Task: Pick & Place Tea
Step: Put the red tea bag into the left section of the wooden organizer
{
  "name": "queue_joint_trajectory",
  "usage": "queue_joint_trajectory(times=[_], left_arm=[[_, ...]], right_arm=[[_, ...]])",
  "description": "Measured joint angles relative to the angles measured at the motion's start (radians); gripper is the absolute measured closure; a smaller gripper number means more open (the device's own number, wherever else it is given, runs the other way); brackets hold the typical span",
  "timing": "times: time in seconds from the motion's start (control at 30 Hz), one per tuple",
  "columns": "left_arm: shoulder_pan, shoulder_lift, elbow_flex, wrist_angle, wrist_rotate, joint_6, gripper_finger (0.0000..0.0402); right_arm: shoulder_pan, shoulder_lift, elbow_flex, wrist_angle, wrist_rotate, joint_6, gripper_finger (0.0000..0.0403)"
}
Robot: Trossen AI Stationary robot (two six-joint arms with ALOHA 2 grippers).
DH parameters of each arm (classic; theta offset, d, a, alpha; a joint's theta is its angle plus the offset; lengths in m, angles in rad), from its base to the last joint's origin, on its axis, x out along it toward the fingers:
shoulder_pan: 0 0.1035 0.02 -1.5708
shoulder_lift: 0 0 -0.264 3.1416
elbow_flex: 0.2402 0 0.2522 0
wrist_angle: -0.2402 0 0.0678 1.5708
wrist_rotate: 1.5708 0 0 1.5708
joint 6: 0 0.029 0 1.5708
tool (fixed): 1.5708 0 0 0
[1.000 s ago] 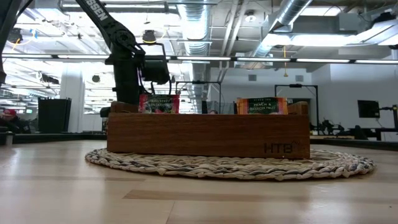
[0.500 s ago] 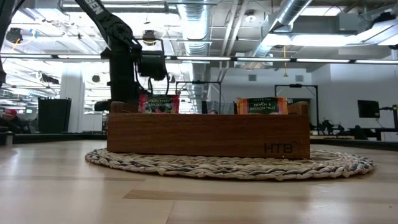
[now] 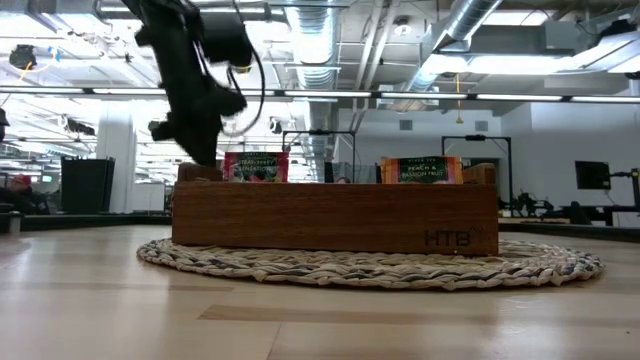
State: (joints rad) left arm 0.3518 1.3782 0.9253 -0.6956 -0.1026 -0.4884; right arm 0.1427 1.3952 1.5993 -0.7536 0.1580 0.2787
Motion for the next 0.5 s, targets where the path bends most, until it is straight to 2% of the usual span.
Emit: queue_joint_trajectory(times=[0.3, 0.4, 0.5], left_arm=[[-0.065, -0.249, 0.000, 0.100, 0.018, -0.022, 0.0401], [-0.089, -0.315, 0.001, 0.184, 0.009, -0.002, 0.0401], [-0.113, -0.357, 0.002, 0.281, -0.024, 0.048, 0.0401]], right_arm=[[-0.094, 0.000, 0.000, 0.010, -0.008, 0.008, 0.0403], [-0.143, 0.004, 0.000, 0.048, -0.081, 0.010, 0.0396], [-0.189, 0.025, -0.002, 0.106, -0.154, 0.033, 0.0372]])
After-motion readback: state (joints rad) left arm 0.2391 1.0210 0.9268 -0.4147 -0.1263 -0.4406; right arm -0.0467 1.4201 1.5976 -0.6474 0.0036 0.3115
